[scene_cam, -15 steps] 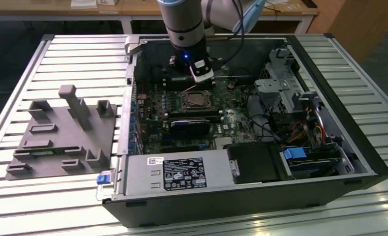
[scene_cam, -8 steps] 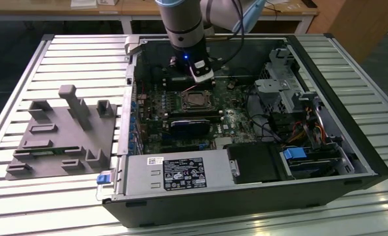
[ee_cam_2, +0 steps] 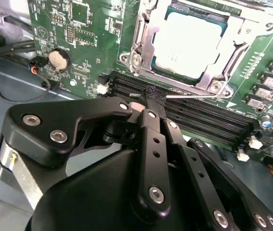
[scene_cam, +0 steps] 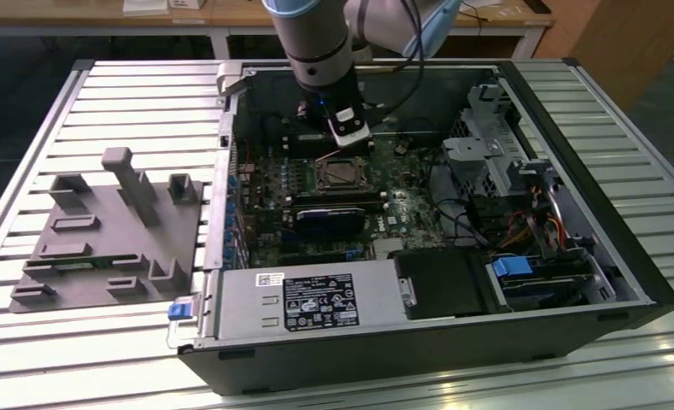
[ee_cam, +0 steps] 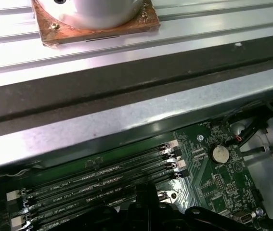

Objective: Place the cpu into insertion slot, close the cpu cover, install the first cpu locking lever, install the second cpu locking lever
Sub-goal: 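Install the first cpu locking lever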

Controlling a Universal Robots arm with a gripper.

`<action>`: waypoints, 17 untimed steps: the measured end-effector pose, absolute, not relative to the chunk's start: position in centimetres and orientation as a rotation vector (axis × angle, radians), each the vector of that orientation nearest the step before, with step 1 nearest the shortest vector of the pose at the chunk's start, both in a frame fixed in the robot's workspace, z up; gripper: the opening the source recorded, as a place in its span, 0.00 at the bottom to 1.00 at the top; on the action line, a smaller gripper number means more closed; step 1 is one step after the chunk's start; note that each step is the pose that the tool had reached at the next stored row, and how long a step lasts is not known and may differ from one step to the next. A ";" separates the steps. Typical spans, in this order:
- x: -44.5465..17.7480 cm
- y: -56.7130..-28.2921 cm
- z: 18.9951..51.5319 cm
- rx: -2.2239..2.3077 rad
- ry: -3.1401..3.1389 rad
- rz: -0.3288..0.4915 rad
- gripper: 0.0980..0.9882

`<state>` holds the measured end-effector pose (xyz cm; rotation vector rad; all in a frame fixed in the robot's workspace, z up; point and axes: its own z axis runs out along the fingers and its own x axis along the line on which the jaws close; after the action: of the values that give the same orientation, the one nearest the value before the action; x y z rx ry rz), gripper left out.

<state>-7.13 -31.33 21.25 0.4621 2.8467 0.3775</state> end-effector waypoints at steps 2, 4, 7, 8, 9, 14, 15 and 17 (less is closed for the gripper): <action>-7.2 -31.2 21.2 0.476 2.842 0.376 0.00; -7.3 -31.2 21.1 0.488 2.838 0.375 0.00; -7.5 -31.0 21.0 0.507 2.833 0.372 0.00; -7.5 -30.9 20.9 0.512 2.831 0.371 0.00; -7.5 -30.9 20.9 0.517 2.830 0.370 0.00; -7.5 -30.6 20.7 0.540 2.822 0.357 0.00; -7.6 -30.5 20.6 0.543 2.822 0.356 0.00; -7.6 -30.4 20.6 0.547 2.820 0.354 0.00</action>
<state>-7.61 -30.39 20.57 0.5467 2.8205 0.3537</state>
